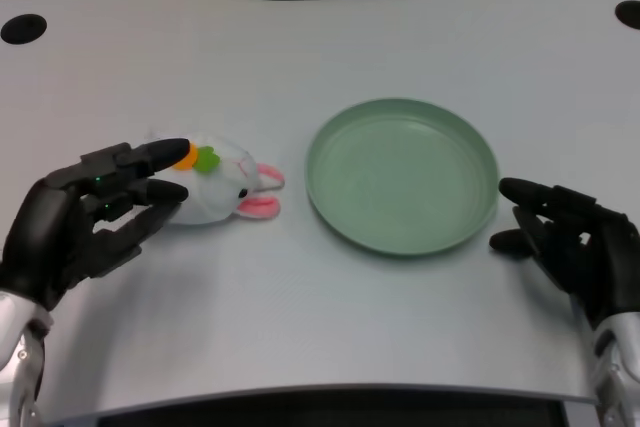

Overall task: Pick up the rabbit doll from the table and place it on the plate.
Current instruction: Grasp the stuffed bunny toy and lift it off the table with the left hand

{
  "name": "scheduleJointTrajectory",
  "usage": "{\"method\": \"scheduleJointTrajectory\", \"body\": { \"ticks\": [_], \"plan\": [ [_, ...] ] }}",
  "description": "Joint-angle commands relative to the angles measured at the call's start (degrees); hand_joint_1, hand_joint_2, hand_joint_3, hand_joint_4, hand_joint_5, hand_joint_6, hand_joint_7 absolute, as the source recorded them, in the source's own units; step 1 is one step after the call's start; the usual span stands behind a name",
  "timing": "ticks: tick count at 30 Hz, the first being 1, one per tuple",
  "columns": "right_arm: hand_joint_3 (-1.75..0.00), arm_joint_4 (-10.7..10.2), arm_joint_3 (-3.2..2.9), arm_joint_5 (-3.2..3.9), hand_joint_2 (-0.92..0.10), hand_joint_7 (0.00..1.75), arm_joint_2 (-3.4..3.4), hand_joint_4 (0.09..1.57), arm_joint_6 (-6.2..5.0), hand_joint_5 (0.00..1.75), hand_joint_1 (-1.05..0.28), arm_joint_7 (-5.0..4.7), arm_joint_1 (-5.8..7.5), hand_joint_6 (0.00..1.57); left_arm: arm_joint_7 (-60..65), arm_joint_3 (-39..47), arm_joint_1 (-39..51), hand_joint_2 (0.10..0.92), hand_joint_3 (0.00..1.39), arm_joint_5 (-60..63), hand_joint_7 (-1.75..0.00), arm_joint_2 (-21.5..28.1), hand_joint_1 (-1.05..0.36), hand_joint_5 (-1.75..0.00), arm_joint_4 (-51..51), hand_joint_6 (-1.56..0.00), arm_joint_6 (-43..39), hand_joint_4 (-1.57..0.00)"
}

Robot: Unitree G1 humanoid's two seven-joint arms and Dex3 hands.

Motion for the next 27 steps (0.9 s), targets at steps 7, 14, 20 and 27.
{"method": "scheduleJointTrajectory", "body": {
  "ticks": [7, 14, 20, 27],
  "plan": [
    [-0.19, 1.08, 0.57, -0.86, -0.92, 0.01, 0.29, 0.84, -0.76, 0.87, -0.4, -0.93, -0.85, 1.05, 2.96, -2.57, -3.74, 0.918, 0.04, 4.96, 0.0, 4.32, -0.42, -0.91, -0.51, -0.71, -1.76, -0.41],
    [-0.19, 0.89, 0.49, -0.47, -0.92, 0.02, 0.56, 0.84, -0.39, 0.87, -0.4, -0.71, -0.82, 1.06, 6.15, -6.11, -7.88, 0.909, 0.0, 14.79, 0.0, 9.55, -0.51, -0.94, 1.17, -0.63, -5.57, -0.25],
    [-0.19, 0.99, 0.4, -0.28, -0.92, 0.02, 0.86, 0.85, -0.62, 0.87, -0.4, -0.66, -0.82, 1.07, 4.99, -10.69, -11.25, 0.88, 0.0, 24.21, 0.0, 15.73, -0.61, -0.61, -1.09, -0.42, -1.64, -0.09],
    [-0.2, 1.14, 0.56, -0.68, -0.92, 0.02, 0.89, 0.84, -0.7, 0.86, -0.4, -0.89, -0.85, 1.06, -1.35, -16.96, -16.99, 0.888, 0.0, 33.24, 0.0, 22.1, -0.74, -0.26, -4.36, -0.2, 3.92, -0.02]
  ]
}}
